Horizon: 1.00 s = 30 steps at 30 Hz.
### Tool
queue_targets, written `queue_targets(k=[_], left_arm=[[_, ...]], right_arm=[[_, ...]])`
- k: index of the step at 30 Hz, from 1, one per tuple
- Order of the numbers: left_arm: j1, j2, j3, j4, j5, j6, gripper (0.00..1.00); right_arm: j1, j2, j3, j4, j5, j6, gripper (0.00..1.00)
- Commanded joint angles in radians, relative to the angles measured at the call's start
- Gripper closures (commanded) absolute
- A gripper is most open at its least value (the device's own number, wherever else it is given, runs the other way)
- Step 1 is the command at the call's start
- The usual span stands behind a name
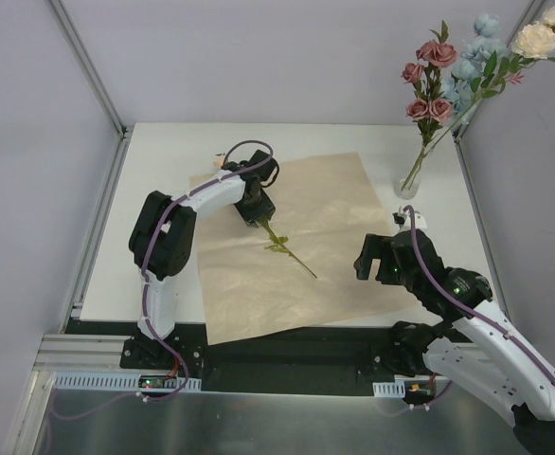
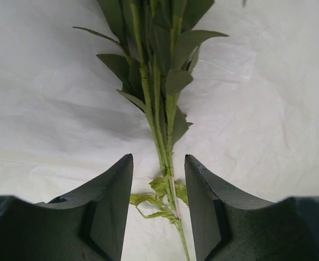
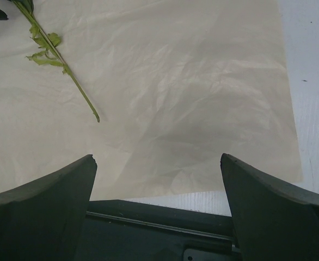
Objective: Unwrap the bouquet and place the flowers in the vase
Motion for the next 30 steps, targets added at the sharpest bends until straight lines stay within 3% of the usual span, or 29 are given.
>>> queue_targets(k=[1,21,26,30], left_arm=[[-0.004,0.016,0.068,-0.021,0.018,-0.03,0.59],[-0.004,0.071,0.039,-0.022,0.021,-0.098,0.64],[-0.004,0.077,0.035,-0.021,0.019,-0.096,0.71],[-0.004,0.074,0.039,-0.021,0.015,-0.076,0.83]], right_arm=[[0.003,-0.007,0.006,-0.014,-0.001,0.014,0.01],[0.003,-0.008,0.023,-0.02,-0.005,0.02,0.0],[0.005,-0.012,0.025,-0.022,-0.007,0.029,0.0],[0.003,-0.012,0.026,-0.022,-0.008,0.037,0.0]])
